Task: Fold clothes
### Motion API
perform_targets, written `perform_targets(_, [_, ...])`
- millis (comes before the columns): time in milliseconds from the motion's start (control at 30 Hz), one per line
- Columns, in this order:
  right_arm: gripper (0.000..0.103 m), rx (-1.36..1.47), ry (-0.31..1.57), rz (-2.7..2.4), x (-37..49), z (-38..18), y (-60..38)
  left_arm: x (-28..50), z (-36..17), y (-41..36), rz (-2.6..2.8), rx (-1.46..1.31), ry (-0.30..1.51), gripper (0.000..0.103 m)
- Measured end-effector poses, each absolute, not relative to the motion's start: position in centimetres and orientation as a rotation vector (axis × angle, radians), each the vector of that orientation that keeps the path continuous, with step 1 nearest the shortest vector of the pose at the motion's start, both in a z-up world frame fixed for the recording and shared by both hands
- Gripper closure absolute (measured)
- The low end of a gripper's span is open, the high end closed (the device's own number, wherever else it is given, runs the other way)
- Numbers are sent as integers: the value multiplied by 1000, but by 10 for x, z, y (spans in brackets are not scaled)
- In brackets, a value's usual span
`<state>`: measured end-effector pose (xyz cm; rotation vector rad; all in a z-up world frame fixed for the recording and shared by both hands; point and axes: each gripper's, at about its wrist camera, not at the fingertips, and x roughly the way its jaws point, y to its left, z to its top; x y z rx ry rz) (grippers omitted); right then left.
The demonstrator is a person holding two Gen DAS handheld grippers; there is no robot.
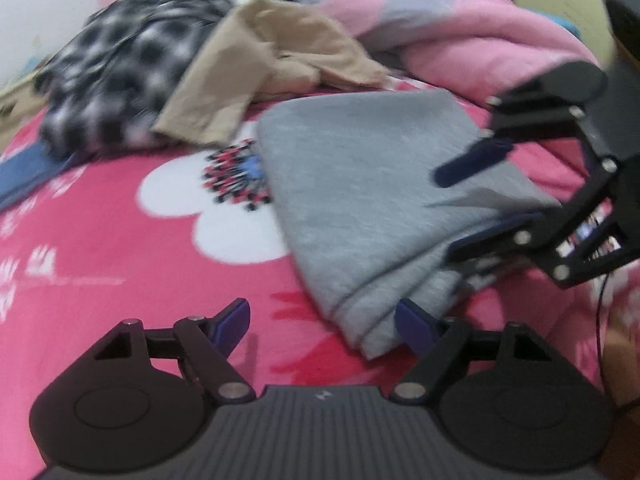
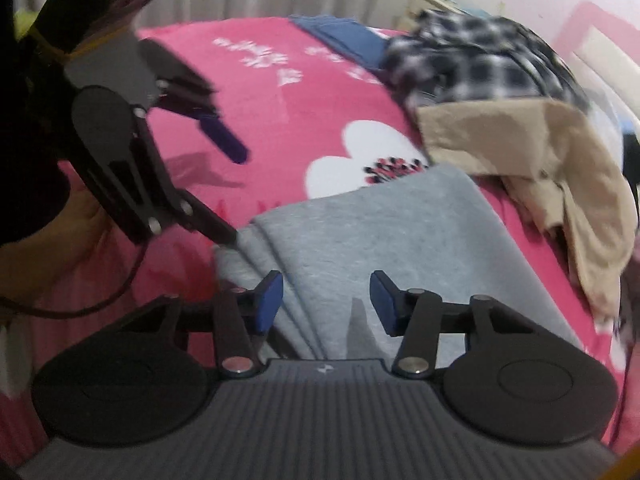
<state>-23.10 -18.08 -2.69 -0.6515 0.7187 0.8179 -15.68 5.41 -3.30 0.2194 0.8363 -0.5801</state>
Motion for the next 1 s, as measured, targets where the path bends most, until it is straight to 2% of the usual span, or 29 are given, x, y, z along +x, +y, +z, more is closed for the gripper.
perform_targets(167, [61, -726, 728, 808, -235, -42, -168, -158, -44, 35, -571, 295, 816, 24])
perform_targets(533, [62, -795, 706, 783, -241, -44, -162, -139, -37, 39, -499, 165, 806, 24])
perform_targets(600, [70, -771, 710, 735, -235, -42, -165, -139, -37, 40, -498, 154, 807, 24])
perform_targets(733, [76, -672, 749, 671, -225, -38, -176, -143, -36, 45, -578, 139, 820, 24])
perform_targets(800, [86, -614, 765, 660, -220, -39, -181, -149, -36, 44, -658, 172, 827, 23])
perform_targets(1000, [91, -364, 786, 641, -205, -17, -200, -153, -42, 35, -704, 235, 801, 20])
